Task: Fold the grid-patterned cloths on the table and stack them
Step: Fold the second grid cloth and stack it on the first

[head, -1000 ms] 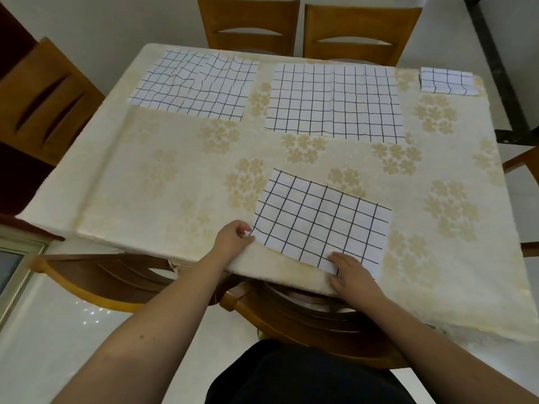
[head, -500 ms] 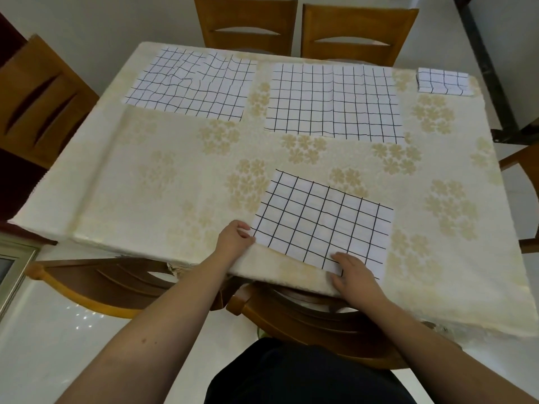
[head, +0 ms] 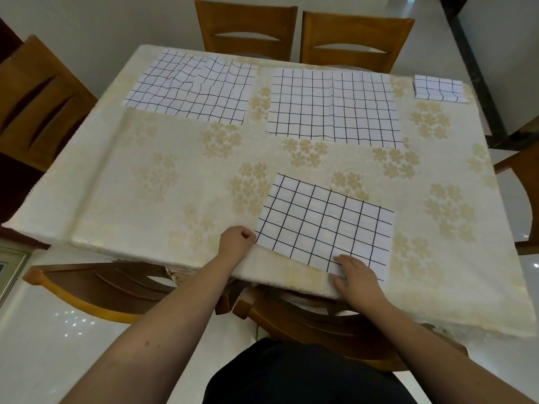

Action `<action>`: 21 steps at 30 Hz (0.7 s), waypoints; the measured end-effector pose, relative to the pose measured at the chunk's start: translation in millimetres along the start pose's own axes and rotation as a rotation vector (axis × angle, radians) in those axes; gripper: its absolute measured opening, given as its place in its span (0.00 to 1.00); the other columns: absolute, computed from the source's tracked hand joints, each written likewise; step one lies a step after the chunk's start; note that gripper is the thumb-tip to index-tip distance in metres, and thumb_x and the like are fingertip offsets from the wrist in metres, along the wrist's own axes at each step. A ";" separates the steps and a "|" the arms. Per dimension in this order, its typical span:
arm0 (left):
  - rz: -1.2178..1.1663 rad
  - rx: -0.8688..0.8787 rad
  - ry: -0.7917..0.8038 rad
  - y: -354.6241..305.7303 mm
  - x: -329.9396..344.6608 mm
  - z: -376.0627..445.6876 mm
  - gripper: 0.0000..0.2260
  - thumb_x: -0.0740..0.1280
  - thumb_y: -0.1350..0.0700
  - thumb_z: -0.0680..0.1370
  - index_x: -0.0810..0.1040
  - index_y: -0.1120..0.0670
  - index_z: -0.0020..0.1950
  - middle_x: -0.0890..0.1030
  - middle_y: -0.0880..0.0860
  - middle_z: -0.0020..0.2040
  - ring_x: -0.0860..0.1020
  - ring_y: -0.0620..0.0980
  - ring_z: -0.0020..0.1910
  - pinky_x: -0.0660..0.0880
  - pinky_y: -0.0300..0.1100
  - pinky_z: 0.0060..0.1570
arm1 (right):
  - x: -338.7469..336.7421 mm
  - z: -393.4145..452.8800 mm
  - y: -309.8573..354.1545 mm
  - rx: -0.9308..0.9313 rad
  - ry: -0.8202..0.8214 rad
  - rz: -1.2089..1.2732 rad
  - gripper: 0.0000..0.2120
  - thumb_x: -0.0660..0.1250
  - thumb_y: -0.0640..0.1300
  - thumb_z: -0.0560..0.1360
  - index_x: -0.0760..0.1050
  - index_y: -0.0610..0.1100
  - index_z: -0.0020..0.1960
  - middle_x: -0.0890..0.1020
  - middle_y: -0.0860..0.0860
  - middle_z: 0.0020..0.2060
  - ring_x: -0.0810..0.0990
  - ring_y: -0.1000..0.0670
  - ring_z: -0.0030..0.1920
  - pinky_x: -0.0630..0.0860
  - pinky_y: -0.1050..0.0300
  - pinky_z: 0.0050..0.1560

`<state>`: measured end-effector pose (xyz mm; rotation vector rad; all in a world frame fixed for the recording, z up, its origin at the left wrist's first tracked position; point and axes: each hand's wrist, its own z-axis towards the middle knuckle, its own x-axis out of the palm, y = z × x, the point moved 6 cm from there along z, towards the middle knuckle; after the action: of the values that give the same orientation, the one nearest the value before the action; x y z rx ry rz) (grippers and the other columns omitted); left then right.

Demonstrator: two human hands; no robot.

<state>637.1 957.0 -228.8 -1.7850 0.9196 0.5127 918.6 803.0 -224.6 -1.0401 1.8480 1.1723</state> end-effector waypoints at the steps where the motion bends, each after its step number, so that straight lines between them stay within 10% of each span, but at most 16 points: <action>1: -0.011 0.047 0.000 -3.5 -1.5 -0.4 0.07 0.68 0.55 0.77 0.84 0.56 0.48 0.82 0.51 0.47 0.79 0.49 0.47 0.72 0.38 0.47 | -0.4 0.5 0.3 0.006 -0.019 0.001 0.24 0.63 0.52 0.77 0.67 0.49 0.72 0.71 0.51 0.70 0.67 0.49 0.70 0.63 0.49 0.70; 6: -0.255 0.177 0.014 -20.2 -16.6 -7.4 0.05 0.67 0.52 0.79 0.82 0.51 0.50 0.75 0.47 0.52 0.72 0.45 0.41 0.68 0.33 0.44 | -1.1 3.8 -2.6 0.028 -0.073 0.029 0.22 0.64 0.52 0.76 0.71 0.50 0.69 0.75 0.52 0.66 0.70 0.48 0.68 0.66 0.47 0.68; 12: -0.608 0.106 0.150 -28.0 -16.9 -8.1 0.05 0.65 0.57 0.80 0.81 0.54 0.48 0.76 0.50 0.29 0.73 0.46 0.29 0.72 0.38 0.38 | 0.9 4.7 -5.9 0.045 -0.046 0.027 0.22 0.63 0.53 0.77 0.69 0.50 0.69 0.74 0.52 0.67 0.70 0.49 0.68 0.67 0.48 0.68; 21: -0.514 0.097 0.237 -16.3 -16.8 -5.4 0.11 0.61 0.54 0.82 0.75 0.52 0.64 0.83 0.51 0.45 0.83 0.47 0.45 0.78 0.41 0.53 | 0.6 5.2 -7.0 0.043 -0.025 -0.006 0.23 0.62 0.53 0.77 0.68 0.49 0.71 0.72 0.52 0.69 0.69 0.50 0.69 0.65 0.48 0.69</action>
<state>639.1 961.0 -205.2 -1.9260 0.5917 -0.0709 925.3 805.8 -229.5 -1.0017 1.8411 1.1318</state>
